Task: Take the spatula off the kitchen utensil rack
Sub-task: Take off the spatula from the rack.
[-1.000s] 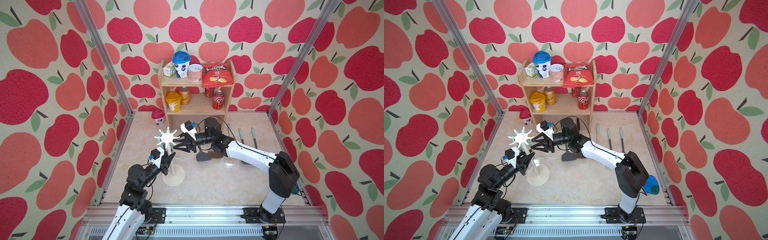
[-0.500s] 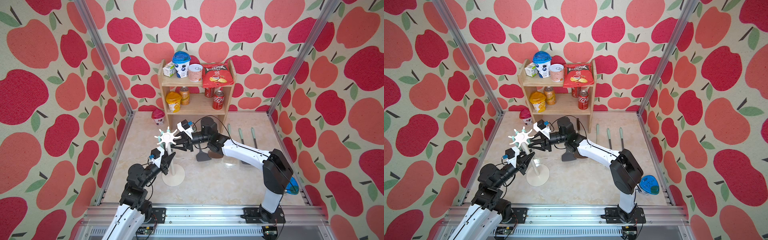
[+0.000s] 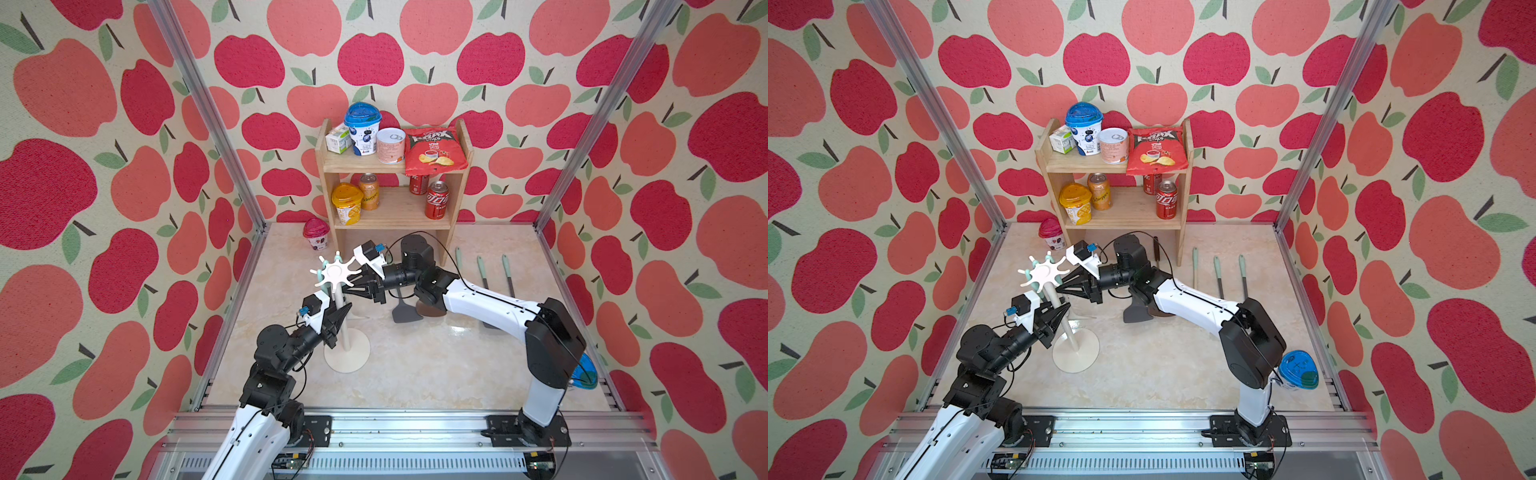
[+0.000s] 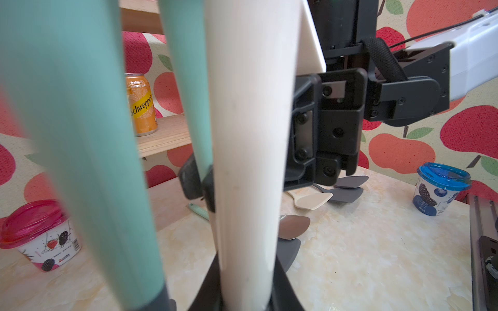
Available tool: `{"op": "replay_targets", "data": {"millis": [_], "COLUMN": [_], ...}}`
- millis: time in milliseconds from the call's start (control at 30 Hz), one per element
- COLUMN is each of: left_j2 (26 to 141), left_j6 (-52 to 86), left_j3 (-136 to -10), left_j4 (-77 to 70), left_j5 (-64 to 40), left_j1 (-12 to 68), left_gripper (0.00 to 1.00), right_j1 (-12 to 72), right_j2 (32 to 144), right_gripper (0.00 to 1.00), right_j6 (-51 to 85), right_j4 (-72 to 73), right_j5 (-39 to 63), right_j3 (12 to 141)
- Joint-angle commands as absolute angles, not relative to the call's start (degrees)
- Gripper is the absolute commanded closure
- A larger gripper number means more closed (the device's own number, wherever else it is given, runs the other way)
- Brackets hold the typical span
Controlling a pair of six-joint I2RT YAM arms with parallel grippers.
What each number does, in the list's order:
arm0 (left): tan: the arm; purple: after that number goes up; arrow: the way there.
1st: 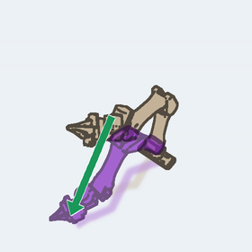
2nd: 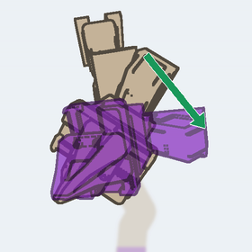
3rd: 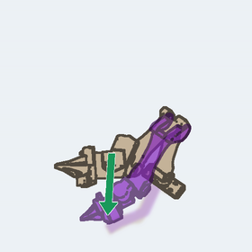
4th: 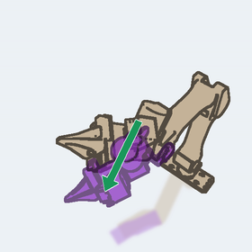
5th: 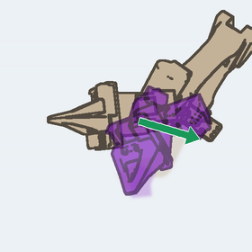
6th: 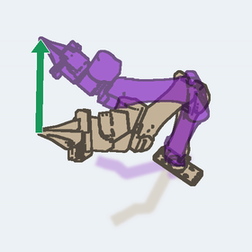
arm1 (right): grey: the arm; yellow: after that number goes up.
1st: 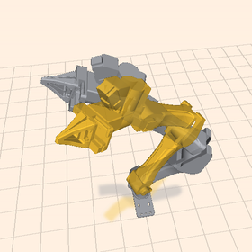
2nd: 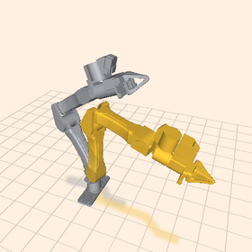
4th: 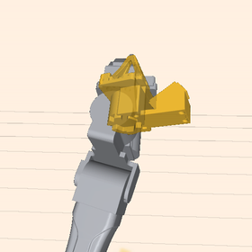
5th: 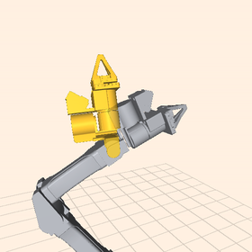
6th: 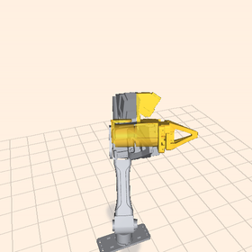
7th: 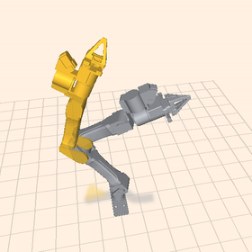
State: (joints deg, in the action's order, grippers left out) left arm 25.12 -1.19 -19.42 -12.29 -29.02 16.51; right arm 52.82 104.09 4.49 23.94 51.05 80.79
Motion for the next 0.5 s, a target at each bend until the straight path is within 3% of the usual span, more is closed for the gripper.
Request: {"op": "replay_targets", "data": {"millis": [0, 100, 467], "left_j2": [25.5, 25.3, 25.1], "left_j6": [-1.2, -1.2, -1.2], "left_j3": [-19.8, -19.9, -19.8], "left_j4": [-10.1, -10.0, -9.8], "left_j5": [-29.2, -29.1, -29.2], "left_j1": [16.2, 16.3, 16.2], "left_gripper": [1.00, 1.00, 1.00], "right_j1": [53.3, 53.3, 53.1], "right_j2": [101.9, 101.3, 97.9], "right_gripper": [0.90, 0.95, 1.00], "right_j6": [3.6, 2.7, 0.4], "right_j4": [20.3, 19.6, 18.1], "right_j5": [51.6, 49.6, 34.9], "right_j3": [82.4, 82.1, 80.2]}}
